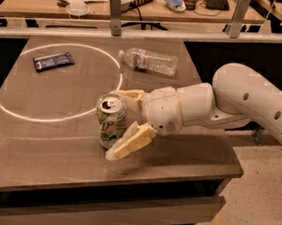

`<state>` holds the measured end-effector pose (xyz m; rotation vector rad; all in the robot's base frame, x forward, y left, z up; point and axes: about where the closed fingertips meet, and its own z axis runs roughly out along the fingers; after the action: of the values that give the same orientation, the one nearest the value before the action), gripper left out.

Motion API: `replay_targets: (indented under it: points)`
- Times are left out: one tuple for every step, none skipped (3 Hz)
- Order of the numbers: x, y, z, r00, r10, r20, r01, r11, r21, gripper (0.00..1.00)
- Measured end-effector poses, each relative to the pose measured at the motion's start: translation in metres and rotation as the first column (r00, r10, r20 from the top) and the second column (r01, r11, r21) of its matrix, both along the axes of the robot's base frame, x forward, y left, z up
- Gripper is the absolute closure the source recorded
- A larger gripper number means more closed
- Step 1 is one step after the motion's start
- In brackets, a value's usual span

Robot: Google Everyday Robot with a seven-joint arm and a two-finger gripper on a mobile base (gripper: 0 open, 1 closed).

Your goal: Pick 7up can

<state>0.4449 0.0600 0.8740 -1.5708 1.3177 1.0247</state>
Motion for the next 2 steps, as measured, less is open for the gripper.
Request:
replay_targets:
  points:
    - [0.004,0.016,-0.002,0.9996,0.03,0.001,-0.03,0.999,0.03,0.42]
    - [0.011,0.027,0.012,0.9988,0.037,0.032,-0.04,0.994,0.098,0.72]
